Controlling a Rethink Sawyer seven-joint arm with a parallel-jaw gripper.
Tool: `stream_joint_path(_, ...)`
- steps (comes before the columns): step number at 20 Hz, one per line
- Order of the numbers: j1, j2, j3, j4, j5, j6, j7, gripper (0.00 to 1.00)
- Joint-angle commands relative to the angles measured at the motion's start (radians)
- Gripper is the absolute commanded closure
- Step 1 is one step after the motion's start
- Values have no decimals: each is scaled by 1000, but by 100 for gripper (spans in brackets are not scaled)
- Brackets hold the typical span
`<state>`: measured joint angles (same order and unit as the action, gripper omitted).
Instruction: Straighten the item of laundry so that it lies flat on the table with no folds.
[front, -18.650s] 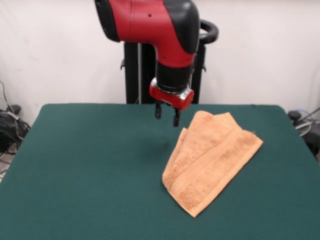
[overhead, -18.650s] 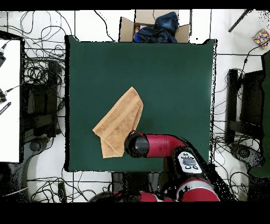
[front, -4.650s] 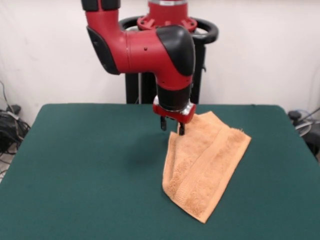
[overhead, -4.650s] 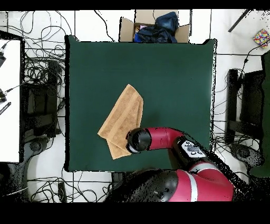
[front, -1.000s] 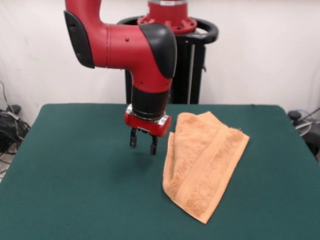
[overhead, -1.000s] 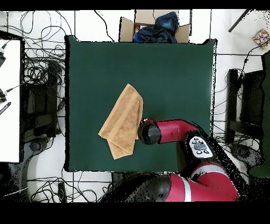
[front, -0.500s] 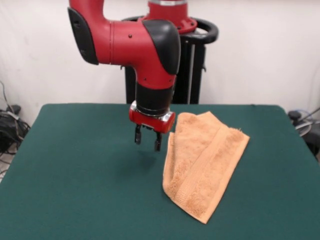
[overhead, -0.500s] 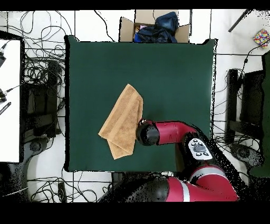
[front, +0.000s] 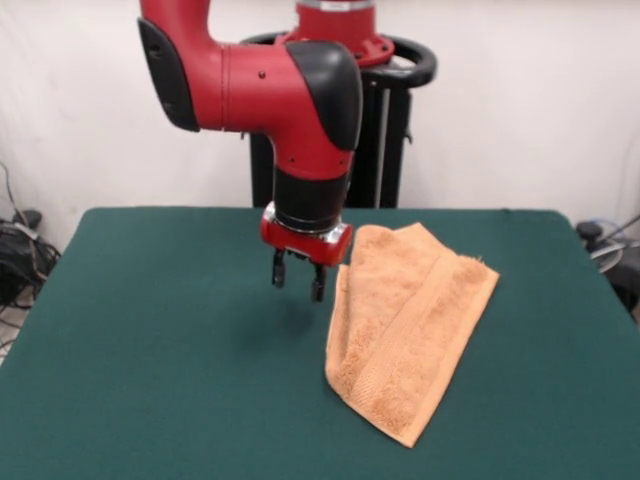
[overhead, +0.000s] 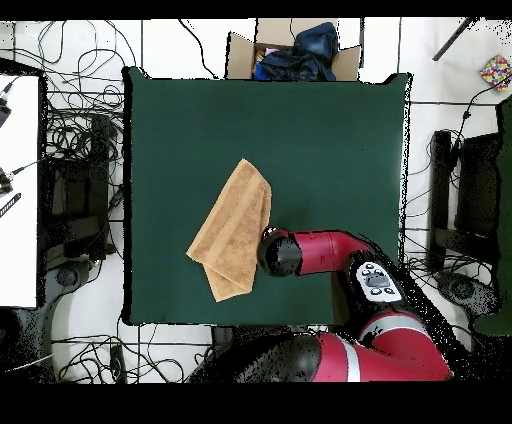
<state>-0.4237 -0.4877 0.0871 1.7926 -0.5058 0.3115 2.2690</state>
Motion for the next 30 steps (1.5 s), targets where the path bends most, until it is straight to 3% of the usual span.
stream_joint_path(1,17,60,60,42,37,-24,75,0)
stream_joint_path(23,86,61,-7,95,81,-114,171,0)
stream_joint_path(30,94,111,-17,68,87,-154,159,0)
